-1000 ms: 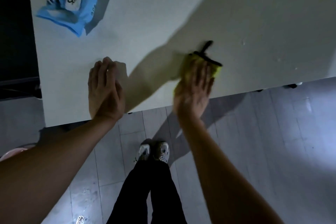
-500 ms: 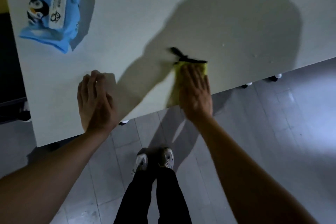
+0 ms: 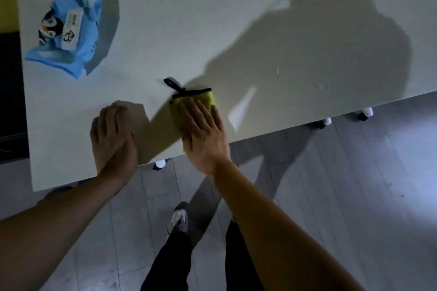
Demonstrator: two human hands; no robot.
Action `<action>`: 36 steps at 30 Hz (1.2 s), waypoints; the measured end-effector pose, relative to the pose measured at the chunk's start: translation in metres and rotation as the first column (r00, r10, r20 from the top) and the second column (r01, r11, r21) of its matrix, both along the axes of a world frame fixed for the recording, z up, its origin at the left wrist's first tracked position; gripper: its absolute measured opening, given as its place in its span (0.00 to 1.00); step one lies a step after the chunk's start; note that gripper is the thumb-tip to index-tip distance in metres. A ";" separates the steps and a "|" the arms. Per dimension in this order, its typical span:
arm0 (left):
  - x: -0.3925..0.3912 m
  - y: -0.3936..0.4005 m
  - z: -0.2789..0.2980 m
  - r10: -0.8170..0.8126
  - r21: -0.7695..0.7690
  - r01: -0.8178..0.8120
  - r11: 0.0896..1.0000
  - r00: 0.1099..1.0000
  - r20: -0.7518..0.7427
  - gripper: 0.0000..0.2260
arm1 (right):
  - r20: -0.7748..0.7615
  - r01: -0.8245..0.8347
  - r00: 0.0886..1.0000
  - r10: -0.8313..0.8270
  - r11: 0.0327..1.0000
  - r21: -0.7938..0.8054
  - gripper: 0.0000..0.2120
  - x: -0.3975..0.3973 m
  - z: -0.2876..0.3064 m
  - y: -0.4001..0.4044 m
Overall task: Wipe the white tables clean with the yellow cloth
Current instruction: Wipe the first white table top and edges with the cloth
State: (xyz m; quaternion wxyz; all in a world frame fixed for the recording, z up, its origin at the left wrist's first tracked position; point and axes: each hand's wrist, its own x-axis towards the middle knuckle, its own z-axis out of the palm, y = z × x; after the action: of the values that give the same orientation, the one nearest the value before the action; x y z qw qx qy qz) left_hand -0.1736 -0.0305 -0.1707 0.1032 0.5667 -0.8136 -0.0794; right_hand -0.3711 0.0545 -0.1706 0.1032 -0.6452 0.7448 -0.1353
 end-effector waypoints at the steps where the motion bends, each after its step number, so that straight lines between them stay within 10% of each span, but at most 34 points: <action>1: -0.005 0.003 0.002 0.000 0.009 0.000 1.000 1.000 -0.004 0.26 | -0.010 -0.037 0.999 0.037 0.999 0.000 0.27 -0.009 -0.001 0.003; 12: -0.195 0.027 -0.006 -0.330 -0.012 0.331 0.944 0.938 -0.106 0.27 | -0.034 0.262 0.965 -0.262 0.965 0.017 0.29 -0.223 -0.001 0.054; 21: -0.213 0.023 -0.017 -0.272 -0.037 0.270 0.962 0.959 -0.078 0.26 | -0.041 0.694 0.720 -0.693 0.719 0.038 0.28 -0.305 0.000 0.067; 30: -0.219 0.025 -0.005 -0.207 0.003 0.209 0.978 0.972 -0.108 0.28 | 0.031 0.189 0.981 -0.190 0.982 0.020 0.33 -0.129 -0.005 0.029; 36: -0.215 0.027 -0.006 -0.171 -0.032 0.169 0.985 0.983 -0.062 0.26 | -0.009 0.005 1.000 -0.005 1.000 0.030 0.30 -0.180 -0.003 0.037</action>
State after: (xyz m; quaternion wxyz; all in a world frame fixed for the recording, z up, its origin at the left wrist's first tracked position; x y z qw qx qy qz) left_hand -0.3888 -0.0037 -0.1767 0.1299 0.4909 -0.8562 -0.0955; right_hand -0.5516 0.0911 -0.1733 0.1094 -0.6424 0.7488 -0.1215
